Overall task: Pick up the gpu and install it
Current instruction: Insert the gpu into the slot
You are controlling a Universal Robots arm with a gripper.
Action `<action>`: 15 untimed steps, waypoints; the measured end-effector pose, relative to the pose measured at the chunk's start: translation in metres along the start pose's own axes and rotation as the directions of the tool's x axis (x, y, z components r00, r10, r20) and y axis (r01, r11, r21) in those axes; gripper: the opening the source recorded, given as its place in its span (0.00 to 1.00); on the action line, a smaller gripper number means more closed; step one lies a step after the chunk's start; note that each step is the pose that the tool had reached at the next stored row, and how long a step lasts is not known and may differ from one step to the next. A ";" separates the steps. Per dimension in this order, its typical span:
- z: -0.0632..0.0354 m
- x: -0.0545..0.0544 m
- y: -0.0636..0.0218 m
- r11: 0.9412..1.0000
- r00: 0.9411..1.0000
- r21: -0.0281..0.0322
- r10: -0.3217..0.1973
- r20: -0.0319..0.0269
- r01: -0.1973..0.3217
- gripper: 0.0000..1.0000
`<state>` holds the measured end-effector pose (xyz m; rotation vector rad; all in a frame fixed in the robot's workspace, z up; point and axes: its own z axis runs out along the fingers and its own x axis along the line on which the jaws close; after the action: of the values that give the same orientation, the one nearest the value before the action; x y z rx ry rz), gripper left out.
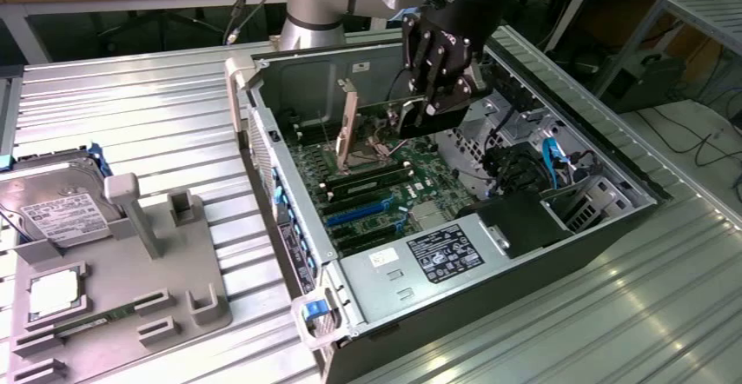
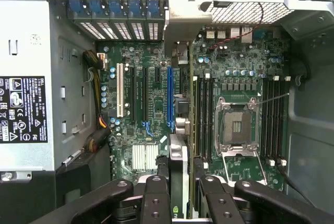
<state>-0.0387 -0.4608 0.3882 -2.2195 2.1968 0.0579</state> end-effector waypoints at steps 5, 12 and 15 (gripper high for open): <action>0.0080 0.000 -0.0001 1.000 1.000 0.000 -0.001 0.000 0.001 0.27; 0.0159 0.001 -0.0002 1.000 1.000 0.000 -0.003 0.000 0.003 0.27; 0.0163 0.001 -0.0002 1.000 1.000 0.000 -0.003 0.000 0.003 0.27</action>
<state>-0.0387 -0.4608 0.3719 -2.2230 2.1935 0.0578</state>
